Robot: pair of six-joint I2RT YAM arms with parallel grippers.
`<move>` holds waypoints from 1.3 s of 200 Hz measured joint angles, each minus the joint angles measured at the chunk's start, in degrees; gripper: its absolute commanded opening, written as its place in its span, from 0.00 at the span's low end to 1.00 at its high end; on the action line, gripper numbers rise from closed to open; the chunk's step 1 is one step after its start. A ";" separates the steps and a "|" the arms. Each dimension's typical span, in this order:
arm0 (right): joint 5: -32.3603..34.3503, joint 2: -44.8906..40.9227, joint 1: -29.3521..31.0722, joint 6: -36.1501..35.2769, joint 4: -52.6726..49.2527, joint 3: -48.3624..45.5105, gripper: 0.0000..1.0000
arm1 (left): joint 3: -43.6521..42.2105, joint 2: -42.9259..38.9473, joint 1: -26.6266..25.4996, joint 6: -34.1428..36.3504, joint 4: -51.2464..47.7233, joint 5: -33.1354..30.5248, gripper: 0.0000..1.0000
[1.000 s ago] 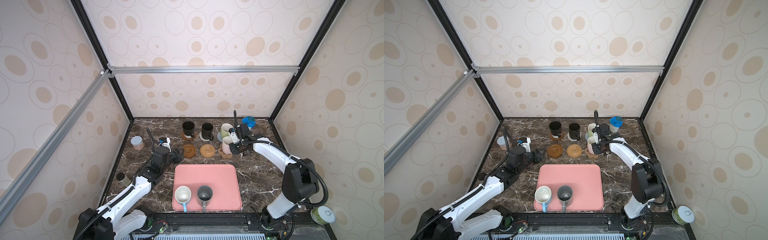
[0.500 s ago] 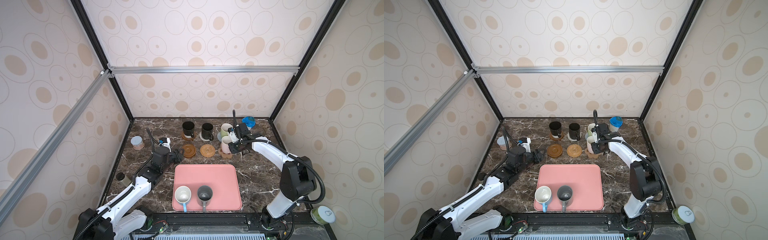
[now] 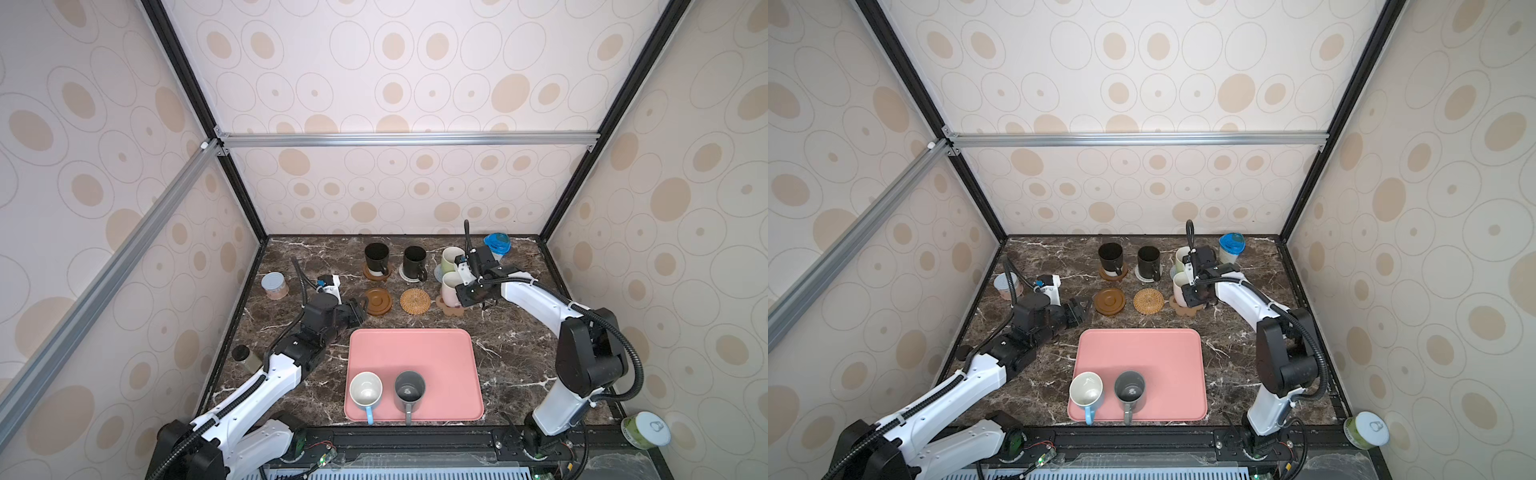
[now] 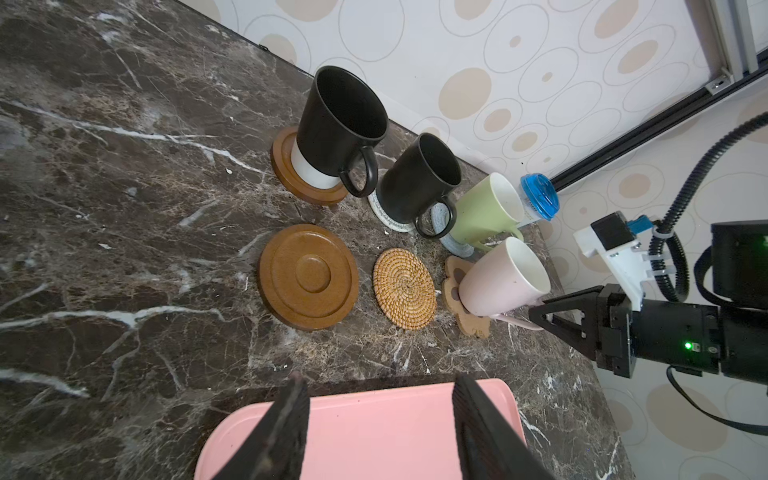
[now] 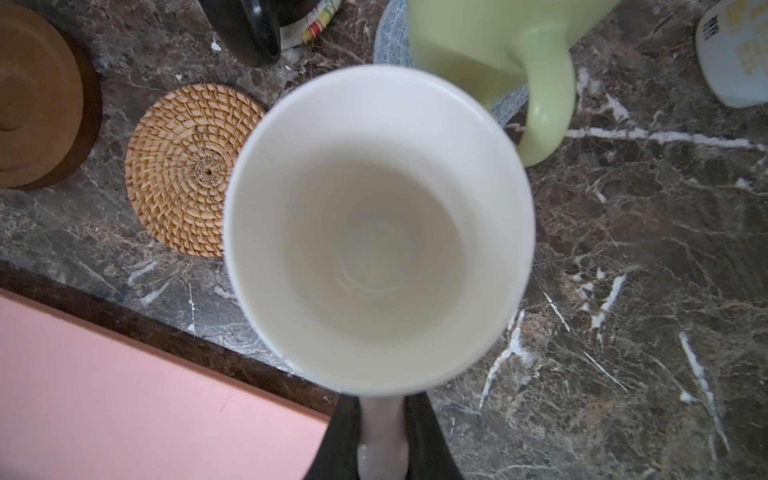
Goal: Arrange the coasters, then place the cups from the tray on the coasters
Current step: 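Set the pale pink mug on the paw-shaped coaster and open the right gripper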
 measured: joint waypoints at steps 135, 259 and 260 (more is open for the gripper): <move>-0.74 0.00 -0.63 0.22 1.36 0.00 0.07 | -0.44 -0.98 0.00 -0.44 -0.24 -0.04 0.56; -1.09 0.37 -0.87 0.02 3.04 -1.14 0.15 | -1.49 -2.71 0.00 -0.66 -1.42 -0.26 0.57; -1.09 0.35 -0.87 0.02 3.04 -1.16 0.15 | -1.49 -2.71 0.00 -0.66 -1.42 -0.26 0.56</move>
